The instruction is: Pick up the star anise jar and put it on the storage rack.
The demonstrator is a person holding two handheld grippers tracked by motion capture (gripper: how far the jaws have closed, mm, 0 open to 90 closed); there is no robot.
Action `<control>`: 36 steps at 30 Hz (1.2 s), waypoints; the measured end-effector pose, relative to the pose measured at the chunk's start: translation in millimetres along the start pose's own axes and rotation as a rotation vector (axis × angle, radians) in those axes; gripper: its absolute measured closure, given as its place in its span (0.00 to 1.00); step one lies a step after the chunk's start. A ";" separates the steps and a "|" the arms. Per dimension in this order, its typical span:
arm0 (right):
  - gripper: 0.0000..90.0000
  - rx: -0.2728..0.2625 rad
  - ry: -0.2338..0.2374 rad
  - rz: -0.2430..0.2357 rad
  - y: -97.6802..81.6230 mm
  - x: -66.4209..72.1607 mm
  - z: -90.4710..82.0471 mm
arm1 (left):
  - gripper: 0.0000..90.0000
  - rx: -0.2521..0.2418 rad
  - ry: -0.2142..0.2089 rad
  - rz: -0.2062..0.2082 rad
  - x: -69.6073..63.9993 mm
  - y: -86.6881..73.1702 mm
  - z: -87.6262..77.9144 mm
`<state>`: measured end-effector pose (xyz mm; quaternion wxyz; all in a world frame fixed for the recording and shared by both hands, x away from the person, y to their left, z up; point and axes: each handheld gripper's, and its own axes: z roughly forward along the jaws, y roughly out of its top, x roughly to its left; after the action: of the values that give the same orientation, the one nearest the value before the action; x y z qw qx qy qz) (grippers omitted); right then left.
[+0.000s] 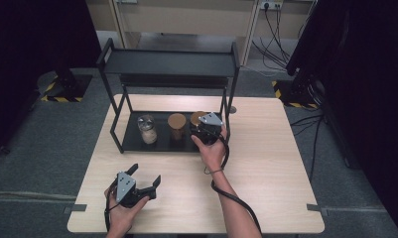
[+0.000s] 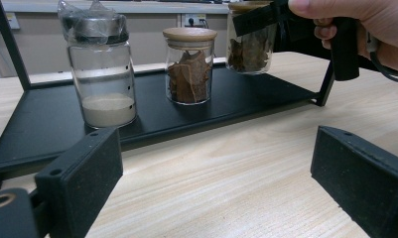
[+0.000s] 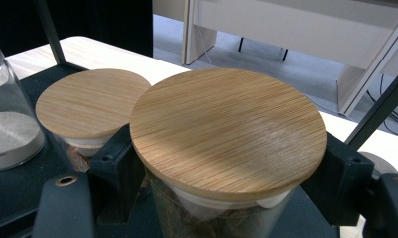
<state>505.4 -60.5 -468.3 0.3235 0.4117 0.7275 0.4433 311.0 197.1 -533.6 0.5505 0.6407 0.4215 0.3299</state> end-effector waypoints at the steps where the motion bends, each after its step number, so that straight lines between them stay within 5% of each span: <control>1: 0.29 0.000 0.000 0.000 0.3 -0.1 0.3 | 0.06 0.000 0.000 0.000 -0.1 0.0 0.0; 36: 0.29 0.009 -0.016 0.019 7.2 -1.9 13.1 | 0.06 0.000 -0.003 0.001 -0.6 0.0 0.0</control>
<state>519.5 -55.3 -466.7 0.3234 0.4237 0.7228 0.4398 310.7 196.5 -533.6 0.5512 0.6414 0.4202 0.3291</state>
